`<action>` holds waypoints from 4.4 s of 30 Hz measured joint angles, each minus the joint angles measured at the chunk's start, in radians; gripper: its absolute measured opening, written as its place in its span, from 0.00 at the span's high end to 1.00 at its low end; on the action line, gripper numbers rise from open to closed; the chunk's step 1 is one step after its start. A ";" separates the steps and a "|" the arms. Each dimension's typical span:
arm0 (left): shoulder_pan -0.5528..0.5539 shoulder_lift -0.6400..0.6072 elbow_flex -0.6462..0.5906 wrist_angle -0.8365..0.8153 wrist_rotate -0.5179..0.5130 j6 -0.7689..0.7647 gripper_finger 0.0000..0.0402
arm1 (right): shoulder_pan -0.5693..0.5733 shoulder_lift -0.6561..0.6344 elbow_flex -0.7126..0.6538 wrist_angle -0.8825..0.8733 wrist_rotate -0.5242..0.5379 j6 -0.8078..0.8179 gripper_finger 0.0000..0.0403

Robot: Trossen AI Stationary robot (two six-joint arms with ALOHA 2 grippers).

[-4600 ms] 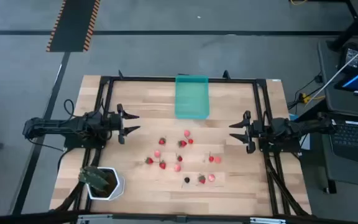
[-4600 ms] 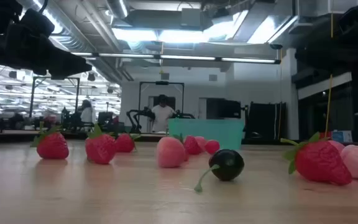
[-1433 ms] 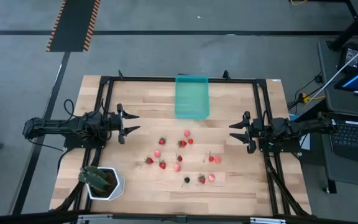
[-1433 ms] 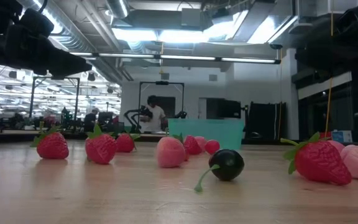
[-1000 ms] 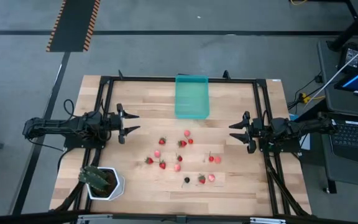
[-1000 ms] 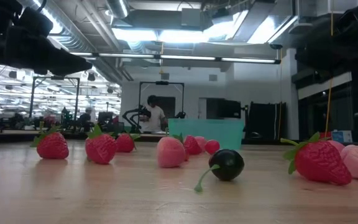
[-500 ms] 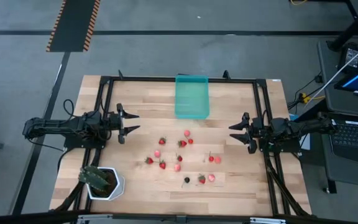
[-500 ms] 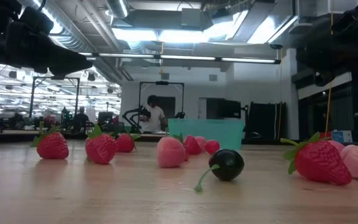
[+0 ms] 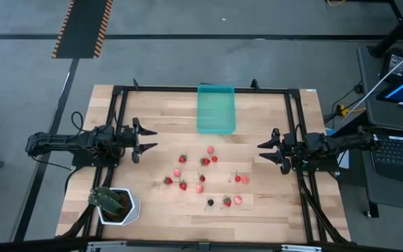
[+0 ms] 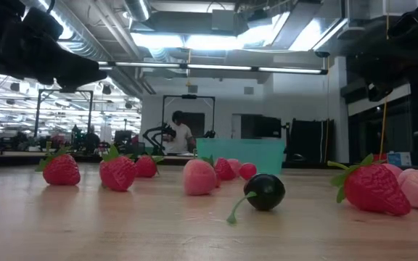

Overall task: Pick and placing Produce into tupperware
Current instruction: Put the pink peach into the blue bin

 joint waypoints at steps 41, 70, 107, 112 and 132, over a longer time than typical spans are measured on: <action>0.009 0.696 0.290 0.314 0.145 0.244 0.99 | 0.001 0.459 0.363 -0.102 0.002 -0.364 0.89; 0.009 0.815 0.473 -0.056 0.073 0.192 1.00 | -0.001 0.571 0.380 -0.142 0.036 -0.290 0.97; -0.135 0.926 0.583 -0.264 -0.086 0.061 1.00 | 0.109 1.285 0.990 -0.908 -0.001 0.098 0.97; -0.135 0.956 0.583 -0.264 -0.094 0.051 0.99 | 0.144 1.342 0.995 -0.906 -0.002 0.141 0.97; -0.096 1.011 0.583 -0.271 -0.063 0.068 1.00 | 0.181 1.448 0.994 -0.897 -0.002 0.290 0.76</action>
